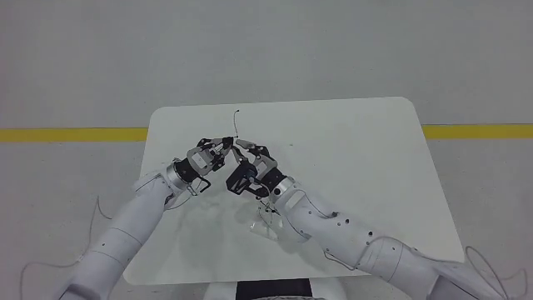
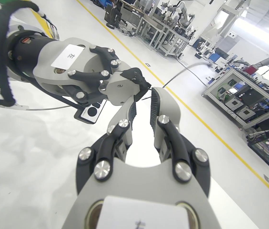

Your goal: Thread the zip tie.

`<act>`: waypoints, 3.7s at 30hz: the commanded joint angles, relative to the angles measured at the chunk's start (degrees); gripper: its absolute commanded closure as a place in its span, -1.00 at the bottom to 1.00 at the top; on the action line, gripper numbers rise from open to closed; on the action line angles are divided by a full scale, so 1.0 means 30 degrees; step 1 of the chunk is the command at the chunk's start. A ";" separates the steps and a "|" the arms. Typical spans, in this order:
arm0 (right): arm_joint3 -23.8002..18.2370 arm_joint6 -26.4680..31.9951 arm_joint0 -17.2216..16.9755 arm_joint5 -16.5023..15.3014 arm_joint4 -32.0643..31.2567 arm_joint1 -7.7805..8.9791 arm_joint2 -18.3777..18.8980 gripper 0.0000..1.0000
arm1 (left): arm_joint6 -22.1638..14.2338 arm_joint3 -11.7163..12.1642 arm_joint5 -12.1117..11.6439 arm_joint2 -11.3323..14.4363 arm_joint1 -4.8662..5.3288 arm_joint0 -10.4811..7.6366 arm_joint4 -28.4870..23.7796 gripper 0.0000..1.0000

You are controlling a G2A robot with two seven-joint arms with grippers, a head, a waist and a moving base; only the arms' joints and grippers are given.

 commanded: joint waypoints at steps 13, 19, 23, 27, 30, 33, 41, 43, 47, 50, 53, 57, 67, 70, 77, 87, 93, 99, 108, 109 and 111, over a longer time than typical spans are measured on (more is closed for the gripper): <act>-0.0078 0.0119 -0.0328 0.0000 0.0000 0.0045 0.0281 0.48 | 0.0000 0.0000 0.0000 0.0000 0.0000 0.0000 0.0000 1.00; 0.0013 0.0290 -0.0254 0.0000 0.0000 -0.0083 0.0348 0.68 | 0.0000 0.0000 0.0000 0.0000 0.0000 0.0000 0.0000 1.00; 0.0081 0.0359 -0.0196 0.0000 0.0000 -0.0177 0.0367 0.70 | 0.0000 0.0000 0.0000 0.0000 0.0000 0.0000 0.0000 1.00; 0.0169 0.0461 -0.0161 0.0000 0.0000 -0.0243 0.0408 0.78 | 0.0000 0.0000 0.0000 0.0000 0.0000 0.0000 0.0000 1.00; 0.0182 0.0477 -0.0216 0.0000 0.0000 -0.0267 0.0536 0.90 | 0.0000 0.0000 0.0000 0.0000 0.0000 0.0000 0.0000 1.00; 0.0182 0.0446 -0.0286 0.0000 0.0000 -0.0261 0.0626 0.92 | 0.0000 0.0000 0.0000 0.0000 0.0000 0.0000 0.0000 1.00; 0.0134 0.0392 -0.0400 0.0000 0.0000 -0.0166 0.0833 1.00 | 0.0000 0.0000 0.0000 0.0000 0.0000 0.0000 0.0000 1.00; 0.0176 0.0342 -0.0439 0.0000 0.0000 -0.0117 0.0856 1.00 | 0.0000 0.0000 0.0000 0.0000 0.0000 0.0000 0.0000 1.00; 0.0242 0.0362 -0.0592 0.0000 0.0000 0.0001 0.1023 1.00 | 0.0000 0.0000 0.0000 0.0000 0.0000 0.0000 0.0000 1.00; 0.0201 0.0342 -0.0730 0.0000 0.0000 0.0112 0.1231 1.00 | 0.0000 0.0000 0.0000 0.0000 0.0000 0.0000 0.0000 1.00; 0.0082 0.0363 -0.0852 0.0000 0.0000 0.0221 0.1373 1.00 | 0.0000 0.0000 0.0000 0.0000 0.0000 0.0000 0.0000 1.00; 0.0009 0.0372 -0.0964 0.0000 0.0000 0.0370 0.1519 1.00 | 0.0000 0.0000 0.0000 0.0000 0.0000 0.0000 0.0000 1.00; -0.0202 0.0448 -0.1345 0.0000 0.0000 0.0669 0.1959 1.00 | 0.0000 0.0000 0.0000 0.0000 0.0000 0.0000 0.0000 1.00; -0.0291 0.0467 -0.1512 0.0000 0.0000 0.0781 0.2203 1.00 | 0.0000 0.0000 0.0000 0.0000 0.0000 0.0000 0.0000 1.00; -0.0554 0.0480 -0.1858 0.0000 0.0000 0.1061 0.2675 1.00 | 0.0000 0.0000 0.0000 0.0000 0.0000 0.0000 0.0000 1.00; -0.0892 0.0508 -0.2167 0.0000 0.0000 0.1349 0.3110 1.00 | 0.0000 0.0000 0.0000 0.0000 0.0000 0.0000 0.0000 1.00; -0.0954 0.0520 -0.2256 0.0000 0.0000 0.1434 0.3214 1.00 | 0.0000 0.0000 0.0000 0.0000 0.0000 0.0000 0.0000 1.00; -0.0955 0.0503 -0.2387 0.0000 0.0000 0.1479 0.3370 1.00 | 0.0000 0.0000 0.0000 0.0000 0.0000 0.0000 0.0000 1.00; -0.0986 0.0584 -0.2380 0.0000 0.0000 0.1573 0.3429 1.00 | 0.0000 0.0000 0.0000 0.0000 0.0000 0.0000 0.0000 1.00; -0.0990 0.0582 -0.2380 0.0000 0.0000 0.1582 0.3420 1.00 | 0.0000 0.0000 0.0000 0.0000 0.0000 0.0000 0.0000 1.00; -0.0994 0.0569 -0.2380 0.0000 0.0000 0.1601 0.3406 1.00 | 0.0000 0.0000 0.0000 0.0000 0.0000 0.0000 0.0000 1.00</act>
